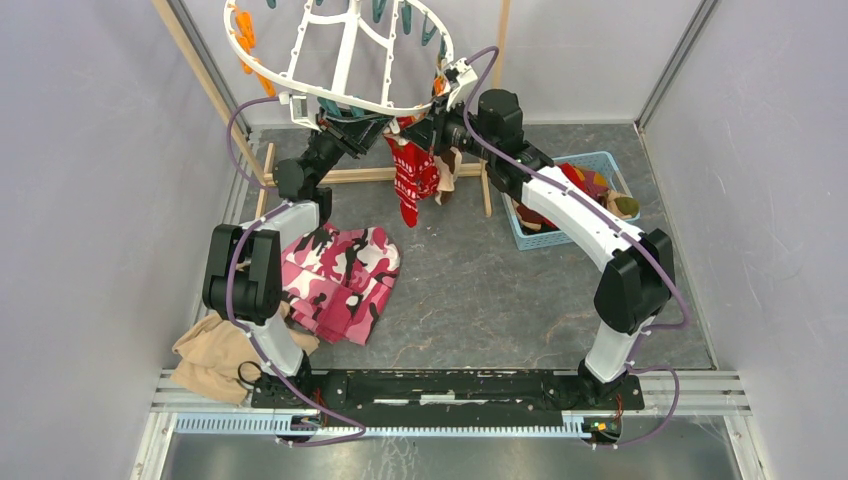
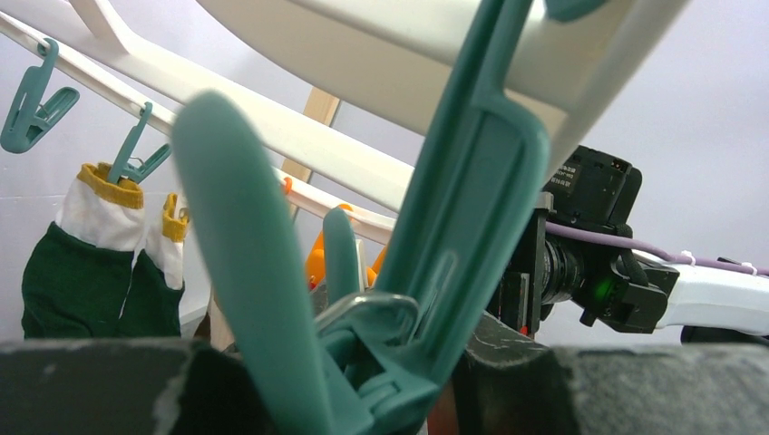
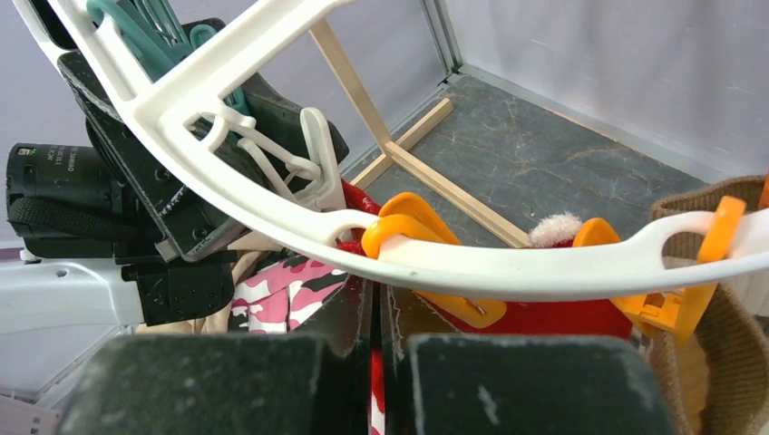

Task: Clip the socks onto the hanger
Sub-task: Clamp the sock onto the hanger.

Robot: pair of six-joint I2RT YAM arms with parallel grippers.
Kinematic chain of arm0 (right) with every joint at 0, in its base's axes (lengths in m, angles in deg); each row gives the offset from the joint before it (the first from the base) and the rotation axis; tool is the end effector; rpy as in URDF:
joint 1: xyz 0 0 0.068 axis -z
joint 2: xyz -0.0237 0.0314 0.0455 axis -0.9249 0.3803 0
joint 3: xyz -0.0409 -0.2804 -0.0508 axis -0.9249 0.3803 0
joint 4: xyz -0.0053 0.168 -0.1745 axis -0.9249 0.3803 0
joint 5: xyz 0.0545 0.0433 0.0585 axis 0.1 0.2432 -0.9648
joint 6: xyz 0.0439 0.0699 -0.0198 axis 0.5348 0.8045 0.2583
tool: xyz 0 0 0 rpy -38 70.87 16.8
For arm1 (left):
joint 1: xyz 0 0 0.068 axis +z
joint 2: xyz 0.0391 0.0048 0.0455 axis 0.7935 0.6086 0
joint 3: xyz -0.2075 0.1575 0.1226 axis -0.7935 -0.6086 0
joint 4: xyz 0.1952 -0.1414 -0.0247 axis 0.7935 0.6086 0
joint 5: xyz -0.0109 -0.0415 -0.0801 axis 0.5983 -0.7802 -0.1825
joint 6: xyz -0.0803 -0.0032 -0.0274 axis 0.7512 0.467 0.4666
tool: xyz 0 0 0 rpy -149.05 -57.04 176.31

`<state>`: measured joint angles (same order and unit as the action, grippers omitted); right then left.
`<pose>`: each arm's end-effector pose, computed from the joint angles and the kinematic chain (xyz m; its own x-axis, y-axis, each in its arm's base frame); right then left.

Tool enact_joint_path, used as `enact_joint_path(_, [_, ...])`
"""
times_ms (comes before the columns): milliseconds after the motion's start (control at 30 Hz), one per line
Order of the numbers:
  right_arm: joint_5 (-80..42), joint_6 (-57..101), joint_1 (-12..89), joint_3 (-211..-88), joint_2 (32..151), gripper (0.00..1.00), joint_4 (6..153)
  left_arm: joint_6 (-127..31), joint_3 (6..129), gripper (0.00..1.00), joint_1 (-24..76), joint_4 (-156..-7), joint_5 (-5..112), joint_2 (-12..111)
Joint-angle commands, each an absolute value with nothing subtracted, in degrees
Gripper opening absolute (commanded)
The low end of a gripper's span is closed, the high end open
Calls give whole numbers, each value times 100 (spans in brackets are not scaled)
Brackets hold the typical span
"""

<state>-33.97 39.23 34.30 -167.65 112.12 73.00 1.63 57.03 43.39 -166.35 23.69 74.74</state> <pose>0.3595 0.2716 0.4094 -0.3715 0.2075 -0.9050 -0.7464 0.5129 0.4240 0.3614 -0.1044 0.3932 -0.1120 -0.6821 -0.7226 0.8997 0.2392 -0.3652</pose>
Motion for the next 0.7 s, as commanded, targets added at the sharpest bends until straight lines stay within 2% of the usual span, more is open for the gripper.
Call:
enact_joint_path(0, [-3533, 4053, 3485, -17058, 11251, 2, 6913, 375, 5879, 3, 4329, -17899, 2302, 7322])
enact_joint_path(167, [-3694, 4029, 3489, -16948, 11227, 6, 6821, 411, 5890, 9, 4324, -17893, 2369, 7331])
enact_joint_path(533, [-3740, 3900, 3501, -16825, 11119, 12, 6806, 447, 5804, 60, 4337, -17899, 2496, 7251])
enact_joint_path(667, [-3733, 3868, 3520, -16790, 11089, 13, 6803, 369, 5718, 74, 4346, -17896, 2527, 7163])
